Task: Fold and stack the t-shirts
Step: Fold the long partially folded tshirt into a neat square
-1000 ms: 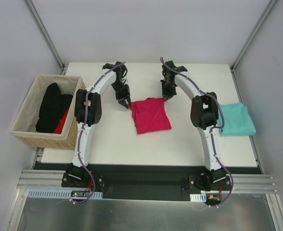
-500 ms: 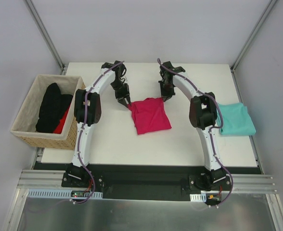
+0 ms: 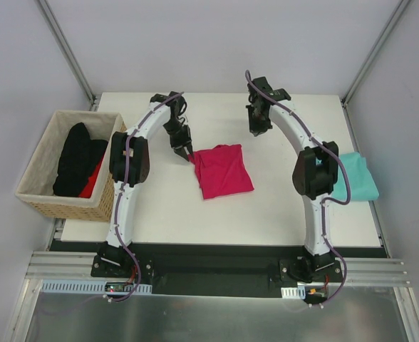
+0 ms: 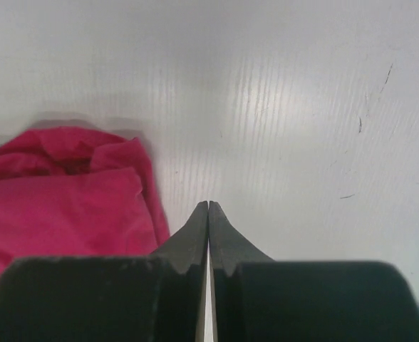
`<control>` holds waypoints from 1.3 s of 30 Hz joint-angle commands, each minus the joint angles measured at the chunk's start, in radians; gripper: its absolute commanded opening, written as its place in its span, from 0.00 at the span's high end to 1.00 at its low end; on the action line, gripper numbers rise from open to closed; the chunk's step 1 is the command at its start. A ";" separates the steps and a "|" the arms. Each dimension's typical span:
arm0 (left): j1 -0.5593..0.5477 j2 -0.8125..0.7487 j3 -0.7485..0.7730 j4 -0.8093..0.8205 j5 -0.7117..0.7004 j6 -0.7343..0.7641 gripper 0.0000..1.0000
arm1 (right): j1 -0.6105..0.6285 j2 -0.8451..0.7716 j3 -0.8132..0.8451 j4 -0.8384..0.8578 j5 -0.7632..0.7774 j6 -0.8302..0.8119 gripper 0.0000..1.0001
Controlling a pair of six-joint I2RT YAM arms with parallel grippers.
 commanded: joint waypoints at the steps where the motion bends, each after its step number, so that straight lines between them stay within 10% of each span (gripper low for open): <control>1: 0.003 -0.098 -0.043 -0.010 0.003 0.008 0.75 | 0.050 -0.103 -0.050 -0.009 0.003 -0.001 0.99; 7: -0.016 -0.178 -0.075 0.032 0.006 -0.003 1.00 | 0.069 -0.163 -0.181 0.028 -0.031 0.028 0.99; 39: -0.055 -0.545 -0.307 0.121 -0.096 -0.043 1.00 | 0.257 -0.150 -0.305 0.085 -0.129 0.093 0.99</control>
